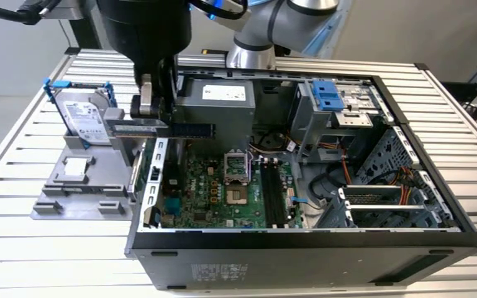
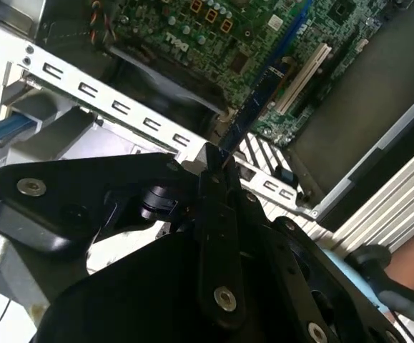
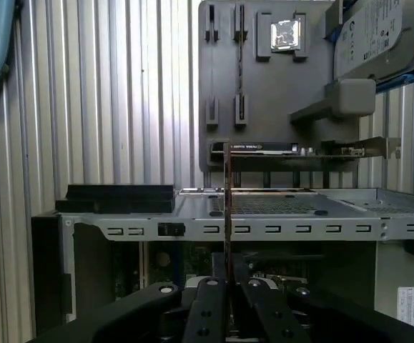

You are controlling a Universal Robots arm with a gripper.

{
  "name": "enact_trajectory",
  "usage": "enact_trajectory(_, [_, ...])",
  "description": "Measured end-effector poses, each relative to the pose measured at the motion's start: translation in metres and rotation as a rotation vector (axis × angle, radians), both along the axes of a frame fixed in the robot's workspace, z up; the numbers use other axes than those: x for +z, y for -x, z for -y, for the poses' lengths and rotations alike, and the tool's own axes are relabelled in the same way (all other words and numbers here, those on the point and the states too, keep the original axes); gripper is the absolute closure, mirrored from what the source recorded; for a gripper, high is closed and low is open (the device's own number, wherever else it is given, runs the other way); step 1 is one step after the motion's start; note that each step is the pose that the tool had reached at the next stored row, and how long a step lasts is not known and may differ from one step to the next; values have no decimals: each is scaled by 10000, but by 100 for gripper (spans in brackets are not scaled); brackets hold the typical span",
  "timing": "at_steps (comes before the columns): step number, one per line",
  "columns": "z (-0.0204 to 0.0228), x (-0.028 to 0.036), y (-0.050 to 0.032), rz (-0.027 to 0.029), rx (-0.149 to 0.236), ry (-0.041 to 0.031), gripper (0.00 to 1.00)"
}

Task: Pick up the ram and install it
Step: 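Pick up the ram and move it above insertion slot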

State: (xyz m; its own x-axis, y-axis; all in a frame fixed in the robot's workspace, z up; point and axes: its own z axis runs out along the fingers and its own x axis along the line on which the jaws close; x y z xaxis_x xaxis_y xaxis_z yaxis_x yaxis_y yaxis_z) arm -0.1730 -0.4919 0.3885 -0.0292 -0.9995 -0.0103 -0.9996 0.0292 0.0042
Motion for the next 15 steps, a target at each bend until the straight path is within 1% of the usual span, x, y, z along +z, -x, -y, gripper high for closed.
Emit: enact_trajectory(15, [0,0,-418,-30,-1,0,100])
